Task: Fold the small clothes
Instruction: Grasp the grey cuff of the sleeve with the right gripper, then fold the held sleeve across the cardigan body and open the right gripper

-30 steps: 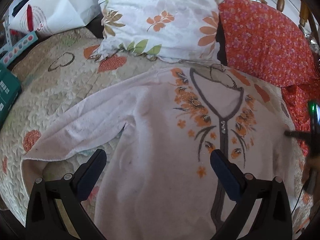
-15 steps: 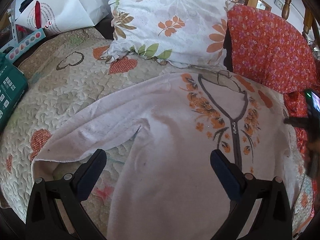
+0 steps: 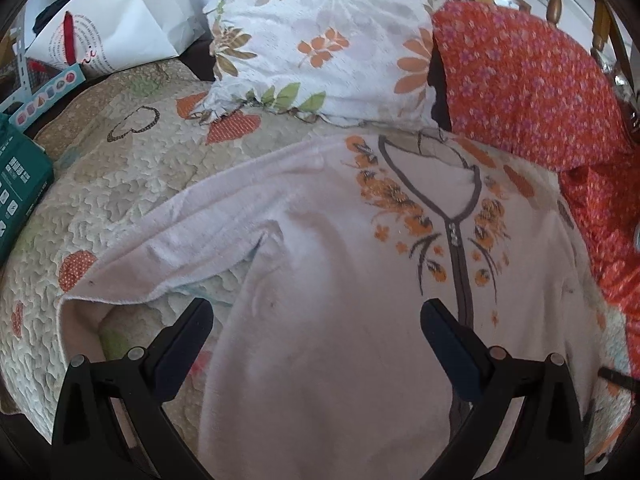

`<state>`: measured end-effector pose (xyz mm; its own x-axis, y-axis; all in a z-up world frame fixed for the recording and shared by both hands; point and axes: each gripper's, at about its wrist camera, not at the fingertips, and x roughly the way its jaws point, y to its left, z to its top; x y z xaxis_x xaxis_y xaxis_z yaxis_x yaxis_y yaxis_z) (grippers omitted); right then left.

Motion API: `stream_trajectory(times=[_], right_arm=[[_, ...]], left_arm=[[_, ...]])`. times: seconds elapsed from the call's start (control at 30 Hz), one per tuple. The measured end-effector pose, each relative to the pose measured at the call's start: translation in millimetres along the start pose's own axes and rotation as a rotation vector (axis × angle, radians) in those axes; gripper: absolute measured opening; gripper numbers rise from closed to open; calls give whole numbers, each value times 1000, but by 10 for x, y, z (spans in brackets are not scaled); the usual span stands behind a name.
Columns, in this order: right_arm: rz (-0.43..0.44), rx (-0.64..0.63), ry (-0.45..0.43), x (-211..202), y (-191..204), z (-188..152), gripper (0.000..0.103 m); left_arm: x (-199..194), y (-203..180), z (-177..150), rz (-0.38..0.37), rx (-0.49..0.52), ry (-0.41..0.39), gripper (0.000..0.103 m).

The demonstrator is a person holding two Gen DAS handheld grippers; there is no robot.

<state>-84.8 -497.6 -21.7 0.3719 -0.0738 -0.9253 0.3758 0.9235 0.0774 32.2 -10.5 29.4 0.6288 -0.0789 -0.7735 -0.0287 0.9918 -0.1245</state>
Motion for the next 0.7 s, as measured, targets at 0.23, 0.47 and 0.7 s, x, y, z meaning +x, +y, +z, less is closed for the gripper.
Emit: stream_trajectory(times=[0.23,0.47,0.7], right_arm=[[-42,-64,23,122,10,-266,7],[-387,96,-25,-111,-782,256,7],[-256,224,-139,-392,-794,223,41]], left_arm=[[116,-74,-116,-22,15,54,103],[55,17,-71,-25,-18,40,103],[14,47,-77,2,-8,20,103]])
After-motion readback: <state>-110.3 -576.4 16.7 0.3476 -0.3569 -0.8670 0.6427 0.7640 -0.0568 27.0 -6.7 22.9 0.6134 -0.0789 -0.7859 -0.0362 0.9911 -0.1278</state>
